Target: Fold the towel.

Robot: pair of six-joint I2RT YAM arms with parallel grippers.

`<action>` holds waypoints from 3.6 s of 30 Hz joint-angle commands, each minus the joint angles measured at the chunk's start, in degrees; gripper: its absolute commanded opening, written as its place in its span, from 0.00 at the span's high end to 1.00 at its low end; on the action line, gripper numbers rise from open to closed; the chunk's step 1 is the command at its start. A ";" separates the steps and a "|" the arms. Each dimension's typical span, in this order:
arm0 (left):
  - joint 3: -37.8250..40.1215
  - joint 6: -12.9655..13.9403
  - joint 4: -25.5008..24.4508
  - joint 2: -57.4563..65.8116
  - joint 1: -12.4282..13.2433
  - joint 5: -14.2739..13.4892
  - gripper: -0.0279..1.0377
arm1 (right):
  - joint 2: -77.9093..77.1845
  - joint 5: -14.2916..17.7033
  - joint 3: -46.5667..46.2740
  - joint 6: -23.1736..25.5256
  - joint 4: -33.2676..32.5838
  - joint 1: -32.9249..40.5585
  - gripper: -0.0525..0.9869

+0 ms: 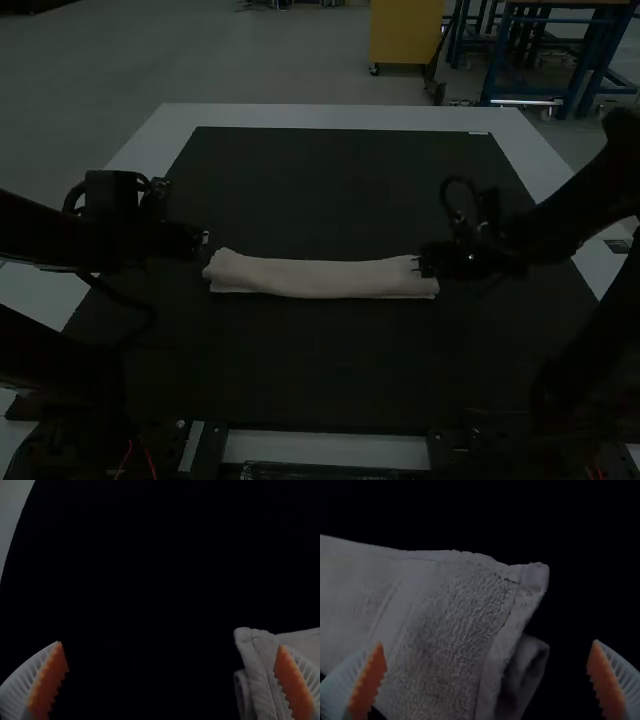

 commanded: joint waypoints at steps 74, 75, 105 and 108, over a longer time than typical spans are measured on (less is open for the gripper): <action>-3.11 0.35 7.68 -3.48 0.41 -0.34 0.07 | 19.90 -6.62 28.51 17.80 7.52 34.77 0.97; -3.11 0.35 7.68 -3.48 0.41 -0.34 0.07 | 20.34 -6.62 29.13 17.80 7.52 34.94 0.97; -3.82 0.08 8.38 -7.52 0.32 -0.78 0.07 | 18.85 -9.69 31.94 22.19 15.87 37.05 0.56; -4.25 0.17 8.47 -7.78 0.41 -0.78 0.07 | 16.48 -8.99 27.64 24.04 24.49 35.21 0.97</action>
